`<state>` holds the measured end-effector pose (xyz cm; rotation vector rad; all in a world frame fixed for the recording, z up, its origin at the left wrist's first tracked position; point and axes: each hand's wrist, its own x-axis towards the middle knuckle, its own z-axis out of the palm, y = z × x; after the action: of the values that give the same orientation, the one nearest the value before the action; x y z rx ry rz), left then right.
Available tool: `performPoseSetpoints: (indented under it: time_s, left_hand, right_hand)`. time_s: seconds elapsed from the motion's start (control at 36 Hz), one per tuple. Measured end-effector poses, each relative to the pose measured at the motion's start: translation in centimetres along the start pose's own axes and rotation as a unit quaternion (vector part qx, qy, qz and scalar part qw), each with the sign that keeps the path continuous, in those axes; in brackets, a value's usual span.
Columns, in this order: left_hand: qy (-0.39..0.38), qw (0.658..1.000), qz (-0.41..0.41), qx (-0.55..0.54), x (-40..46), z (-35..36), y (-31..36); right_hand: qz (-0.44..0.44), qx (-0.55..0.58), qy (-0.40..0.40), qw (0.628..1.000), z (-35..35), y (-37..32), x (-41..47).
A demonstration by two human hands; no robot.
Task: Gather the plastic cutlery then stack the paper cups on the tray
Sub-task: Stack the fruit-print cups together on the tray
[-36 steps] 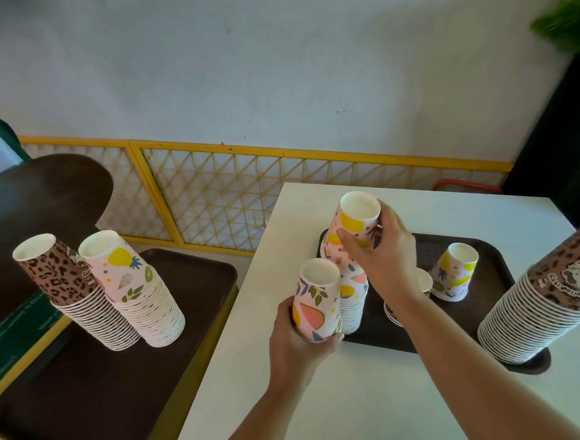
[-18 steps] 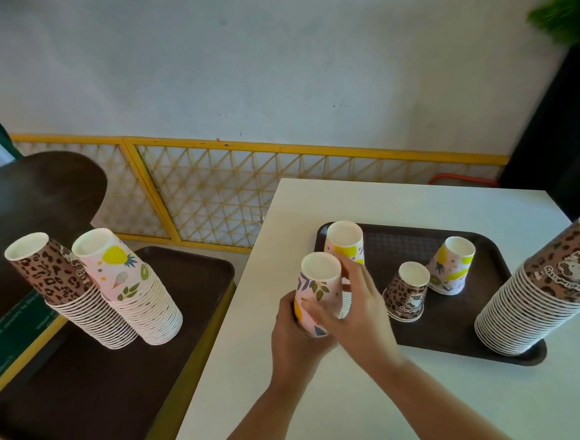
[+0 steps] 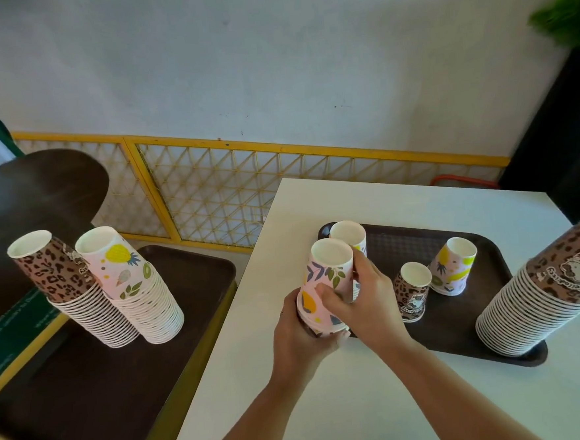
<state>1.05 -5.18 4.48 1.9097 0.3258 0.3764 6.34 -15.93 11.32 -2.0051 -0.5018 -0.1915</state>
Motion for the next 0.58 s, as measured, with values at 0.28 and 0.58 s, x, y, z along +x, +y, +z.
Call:
performPoseSetpoints:
  time_s: [0.28,0.58]
  left_hand:
    - [-0.007,1.0,-0.015,0.003,-0.2,-0.2,-0.3]
    - [-0.005,1.0,-0.012,-0.005,-0.2,-0.4,0.6]
  right_hand:
    - [-0.073,0.087,0.124,0.986,-3.9,-4.4,3.7]
    - [-0.062,0.014,0.146,0.987,-3.4,-1.2,6.4]
